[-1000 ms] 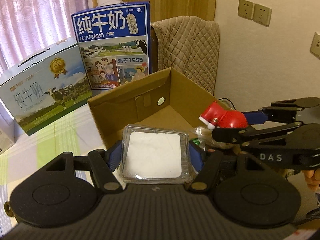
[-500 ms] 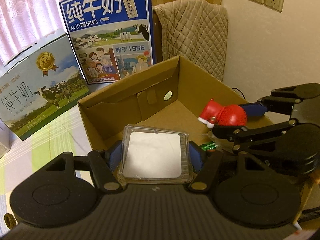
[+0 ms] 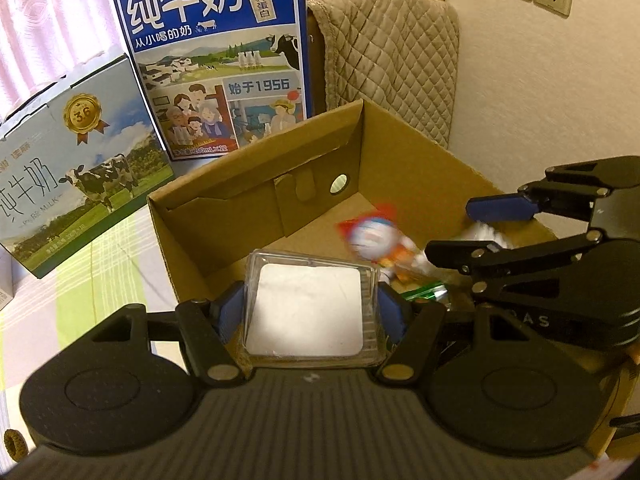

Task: Organize objects

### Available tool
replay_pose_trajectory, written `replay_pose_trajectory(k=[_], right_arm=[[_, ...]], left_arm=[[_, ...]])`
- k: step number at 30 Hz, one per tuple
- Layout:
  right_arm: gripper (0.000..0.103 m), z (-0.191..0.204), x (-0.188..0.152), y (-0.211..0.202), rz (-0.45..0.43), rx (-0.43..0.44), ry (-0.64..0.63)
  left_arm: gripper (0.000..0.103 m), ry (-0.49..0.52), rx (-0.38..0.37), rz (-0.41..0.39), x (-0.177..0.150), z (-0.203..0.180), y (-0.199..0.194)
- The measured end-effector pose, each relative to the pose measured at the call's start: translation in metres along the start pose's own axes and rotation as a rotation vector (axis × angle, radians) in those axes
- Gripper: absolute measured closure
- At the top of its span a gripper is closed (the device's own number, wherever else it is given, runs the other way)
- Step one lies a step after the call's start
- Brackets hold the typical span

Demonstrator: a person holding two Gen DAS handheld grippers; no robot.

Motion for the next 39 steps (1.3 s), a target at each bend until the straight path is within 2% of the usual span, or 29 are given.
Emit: replay_pose_trajectory(k=[14, 19, 39], right_arm=[[0.061, 0.002, -0.001, -0.002, 0.002, 0.008, 0.006], [0.061, 0.0, -0.001, -0.004, 0.0, 0.02, 0.025], [0.06, 0.001, -0.009, -0.026, -0.01, 0.029, 0.081]], left_arm=[[0.036, 0.015, 0.015, 0.008, 0.0, 0.004, 0.012], [0.022, 0.028, 0.056, -0.019, 0.004, 0.01, 0.011], [0.02, -0.005, 0.028, -0.026, -0.008, 0.011, -0.014]])
Point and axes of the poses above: each gripper's, at about its wrist camera, not at the fingertips, and y roughly the way its jaws point, z to its left, x to its top, the point moved 9 cm from there along y, roughly the way its jaws point
